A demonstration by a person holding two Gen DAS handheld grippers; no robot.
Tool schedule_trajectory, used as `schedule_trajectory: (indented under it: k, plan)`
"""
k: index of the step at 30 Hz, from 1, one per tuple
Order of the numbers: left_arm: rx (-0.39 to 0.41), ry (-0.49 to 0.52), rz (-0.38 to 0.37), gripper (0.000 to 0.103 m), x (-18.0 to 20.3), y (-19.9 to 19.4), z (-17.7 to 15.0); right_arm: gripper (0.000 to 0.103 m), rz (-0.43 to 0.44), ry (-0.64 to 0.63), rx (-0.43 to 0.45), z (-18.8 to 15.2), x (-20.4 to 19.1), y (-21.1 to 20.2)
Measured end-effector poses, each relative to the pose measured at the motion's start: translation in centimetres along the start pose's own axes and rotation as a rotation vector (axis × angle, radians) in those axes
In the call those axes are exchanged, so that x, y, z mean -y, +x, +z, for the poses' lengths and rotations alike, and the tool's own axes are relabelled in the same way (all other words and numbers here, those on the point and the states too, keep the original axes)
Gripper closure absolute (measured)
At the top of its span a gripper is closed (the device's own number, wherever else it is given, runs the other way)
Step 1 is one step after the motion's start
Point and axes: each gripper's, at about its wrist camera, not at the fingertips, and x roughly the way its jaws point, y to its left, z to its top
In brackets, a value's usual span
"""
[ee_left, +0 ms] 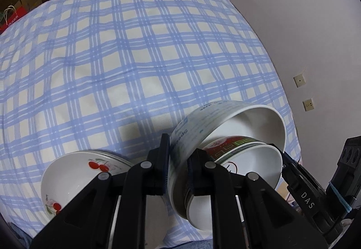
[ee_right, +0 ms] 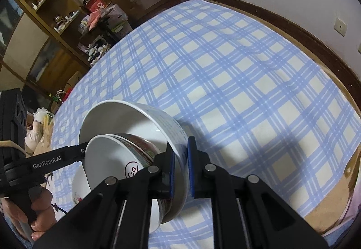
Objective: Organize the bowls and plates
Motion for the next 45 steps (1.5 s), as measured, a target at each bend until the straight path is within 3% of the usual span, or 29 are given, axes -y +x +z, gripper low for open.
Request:
schedule_trajectory:
  k: [10, 21, 31, 45]
  plan:
    - [0.062, -0.041, 0.021, 0.09, -2.1, -5.0, -1.6, 0.09, 0.037, -0.074, 0.004, -0.4, -4.0, -2.5]
    - [0.113, -0.121, 0.106, 0.09, -7.6, -9.9, -6.6, 0.09, 0.111, -0.177, -0.039, -4.6, -10.1, -2.7]
    - [0.11, -0.205, 0.15, 0.09, -11.7, -9.7, -9.9, 0.09, 0.12, -0.24, -0.103, -8.0, -13.1, -0.4]
    - [0.101, -0.255, 0.12, 0.09, -14.1, -6.8, -9.6, 0.09, 0.066, -0.259, -0.125, -7.8, -14.0, 2.6]
